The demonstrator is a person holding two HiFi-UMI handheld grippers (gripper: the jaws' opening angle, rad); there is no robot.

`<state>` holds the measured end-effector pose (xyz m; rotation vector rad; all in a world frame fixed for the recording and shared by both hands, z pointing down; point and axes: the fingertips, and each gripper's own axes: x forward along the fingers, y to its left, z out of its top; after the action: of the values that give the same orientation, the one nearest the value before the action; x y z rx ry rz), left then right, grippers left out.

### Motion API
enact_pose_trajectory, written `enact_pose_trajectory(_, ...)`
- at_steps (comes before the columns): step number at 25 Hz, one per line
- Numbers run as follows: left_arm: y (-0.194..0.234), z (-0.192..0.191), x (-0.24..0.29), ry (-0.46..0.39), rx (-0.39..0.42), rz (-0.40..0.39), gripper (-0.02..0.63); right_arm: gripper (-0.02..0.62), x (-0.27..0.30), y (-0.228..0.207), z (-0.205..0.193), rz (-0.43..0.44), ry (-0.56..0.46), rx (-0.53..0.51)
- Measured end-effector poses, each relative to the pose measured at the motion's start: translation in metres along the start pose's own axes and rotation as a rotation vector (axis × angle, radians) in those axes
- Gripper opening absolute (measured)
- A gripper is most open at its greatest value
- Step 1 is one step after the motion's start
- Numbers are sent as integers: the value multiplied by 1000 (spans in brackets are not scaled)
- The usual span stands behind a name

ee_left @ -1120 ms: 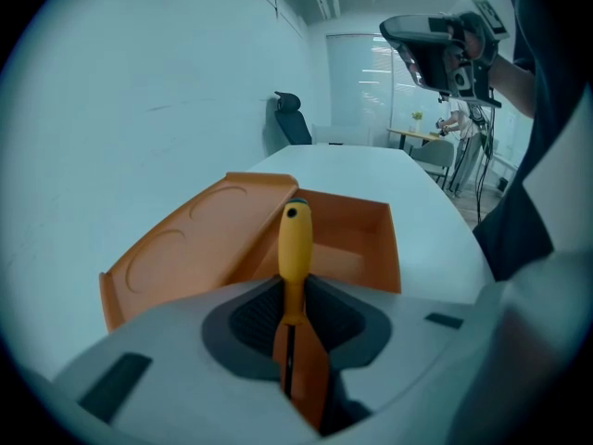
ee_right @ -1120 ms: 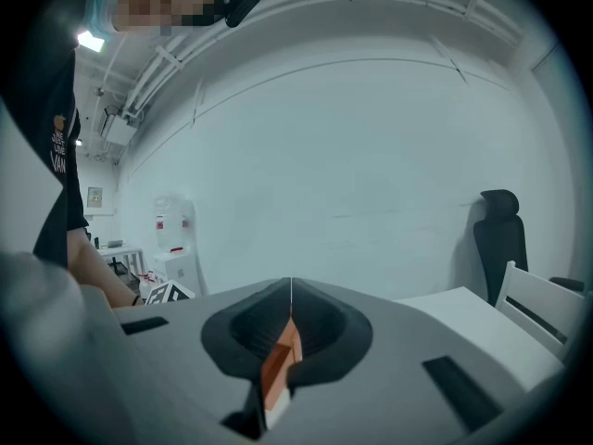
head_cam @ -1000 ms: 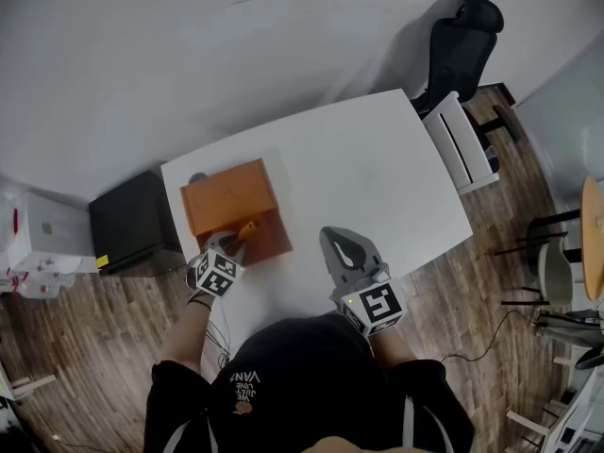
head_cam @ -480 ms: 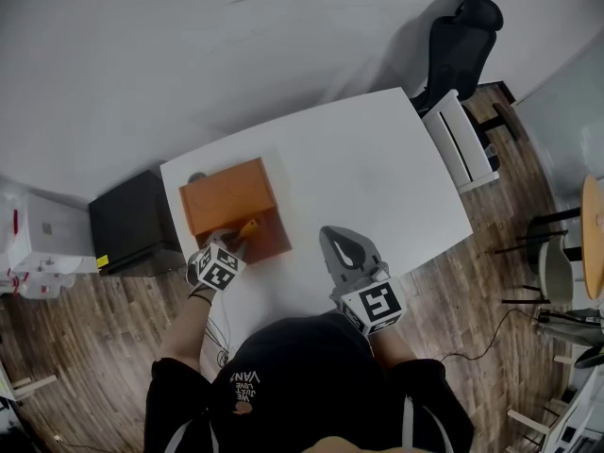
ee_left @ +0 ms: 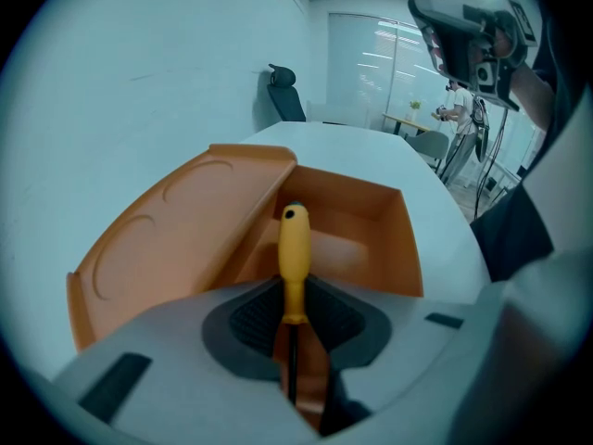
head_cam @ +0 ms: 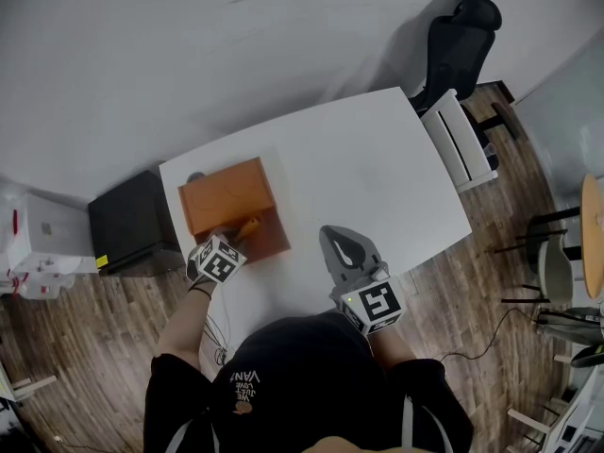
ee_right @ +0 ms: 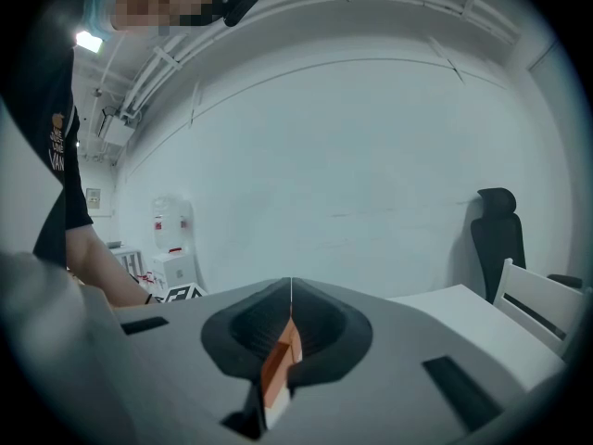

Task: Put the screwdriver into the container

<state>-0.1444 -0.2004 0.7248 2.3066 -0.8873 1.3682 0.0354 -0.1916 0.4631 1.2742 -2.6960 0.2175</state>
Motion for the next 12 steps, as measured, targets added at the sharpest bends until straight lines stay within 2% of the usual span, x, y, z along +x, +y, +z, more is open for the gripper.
enact_pose_trajectory(12, -1, -7, 8, 76, -16, -27, 81, 12, -4, -3, -1, -4, -6, 5)
